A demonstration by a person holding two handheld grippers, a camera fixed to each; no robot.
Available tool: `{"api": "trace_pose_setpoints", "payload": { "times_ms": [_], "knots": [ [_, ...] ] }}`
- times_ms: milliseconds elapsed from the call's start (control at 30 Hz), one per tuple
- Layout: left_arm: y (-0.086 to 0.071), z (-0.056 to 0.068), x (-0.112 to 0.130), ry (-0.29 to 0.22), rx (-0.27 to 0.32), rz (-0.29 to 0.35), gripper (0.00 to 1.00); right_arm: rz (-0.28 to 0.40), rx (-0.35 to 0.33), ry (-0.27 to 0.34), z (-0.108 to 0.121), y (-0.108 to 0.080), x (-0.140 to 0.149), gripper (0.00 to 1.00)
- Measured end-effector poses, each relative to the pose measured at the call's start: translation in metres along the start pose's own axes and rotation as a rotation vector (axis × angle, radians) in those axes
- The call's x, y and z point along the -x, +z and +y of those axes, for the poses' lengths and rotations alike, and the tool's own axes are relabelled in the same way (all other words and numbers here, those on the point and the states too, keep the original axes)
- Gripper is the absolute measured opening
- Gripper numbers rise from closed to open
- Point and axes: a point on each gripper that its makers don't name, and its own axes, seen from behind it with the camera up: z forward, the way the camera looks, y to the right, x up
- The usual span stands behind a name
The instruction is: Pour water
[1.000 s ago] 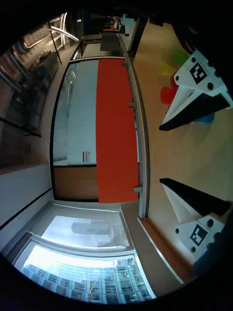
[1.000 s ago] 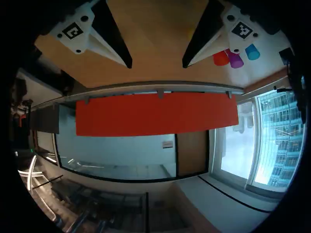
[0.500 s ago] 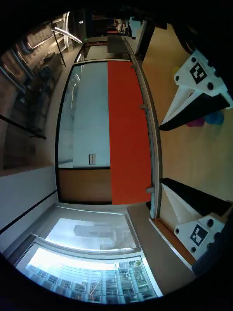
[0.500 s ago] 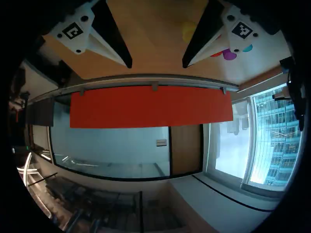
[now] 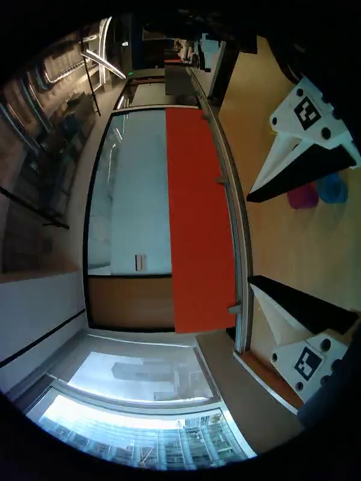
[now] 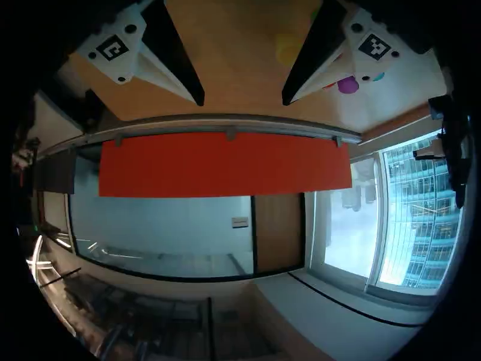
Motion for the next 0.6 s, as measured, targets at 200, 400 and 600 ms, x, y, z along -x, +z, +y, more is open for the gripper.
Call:
{"api": "trace_pose_setpoints", "payload": {
  "times_ms": [200, 400, 600],
  "knots": [
    [0.004, 0.009, 0.0, -0.013, 0.066, -0.014, 0.9, -0.005, -0.095, -0.023, -0.022, -0.001, -0.001, 1.0],
    [0.007, 0.017, 0.0, 0.002, 0.121, -0.019, 0.9, -0.003, -0.206, -0.045, -0.048, -0.004, -0.004, 1.0],
    [0.008, 0.028, 0.008, -0.013, 0.186, -0.042, 0.9, 0.009, -0.298, -0.022, -0.069, -0.01, -0.012, 1.0]
  ]
}}
